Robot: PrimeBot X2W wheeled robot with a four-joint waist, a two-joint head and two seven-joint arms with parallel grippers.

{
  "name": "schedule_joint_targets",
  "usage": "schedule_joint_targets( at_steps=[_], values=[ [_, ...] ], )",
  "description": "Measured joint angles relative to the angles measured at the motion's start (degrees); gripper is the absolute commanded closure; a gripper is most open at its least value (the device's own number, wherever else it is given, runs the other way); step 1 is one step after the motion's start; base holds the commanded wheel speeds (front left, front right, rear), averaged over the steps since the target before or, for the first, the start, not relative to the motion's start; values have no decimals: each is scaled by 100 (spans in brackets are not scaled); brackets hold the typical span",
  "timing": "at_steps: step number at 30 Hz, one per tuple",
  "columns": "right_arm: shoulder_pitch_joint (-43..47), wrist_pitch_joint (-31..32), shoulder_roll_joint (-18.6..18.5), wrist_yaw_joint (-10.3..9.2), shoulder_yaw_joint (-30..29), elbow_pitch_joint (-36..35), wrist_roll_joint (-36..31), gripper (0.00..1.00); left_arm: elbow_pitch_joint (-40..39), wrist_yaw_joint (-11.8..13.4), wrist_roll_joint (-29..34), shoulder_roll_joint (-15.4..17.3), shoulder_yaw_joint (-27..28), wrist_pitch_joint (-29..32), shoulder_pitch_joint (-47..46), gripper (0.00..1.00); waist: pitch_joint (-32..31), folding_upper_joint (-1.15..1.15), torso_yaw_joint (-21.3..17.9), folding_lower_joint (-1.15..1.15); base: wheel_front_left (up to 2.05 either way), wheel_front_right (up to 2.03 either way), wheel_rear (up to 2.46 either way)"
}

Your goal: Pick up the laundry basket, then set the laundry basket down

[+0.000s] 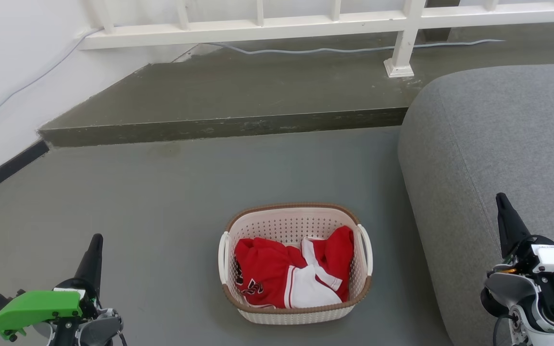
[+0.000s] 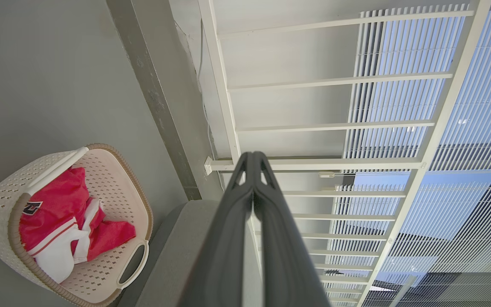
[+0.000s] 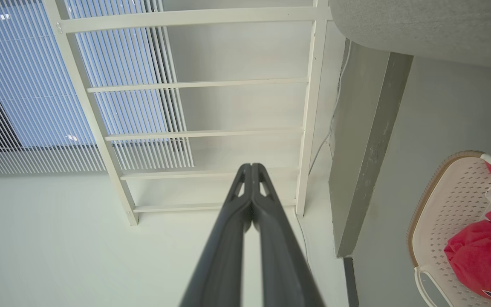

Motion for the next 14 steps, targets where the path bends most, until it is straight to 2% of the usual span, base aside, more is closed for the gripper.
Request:
schedule_joint_targets(
  at_steps=[14],
  values=[
    [-1,0,2,0,-8,0,0,100,0,0,0,0,7,0,0,100,0,0,0,0,0,0,0]
  ],
)
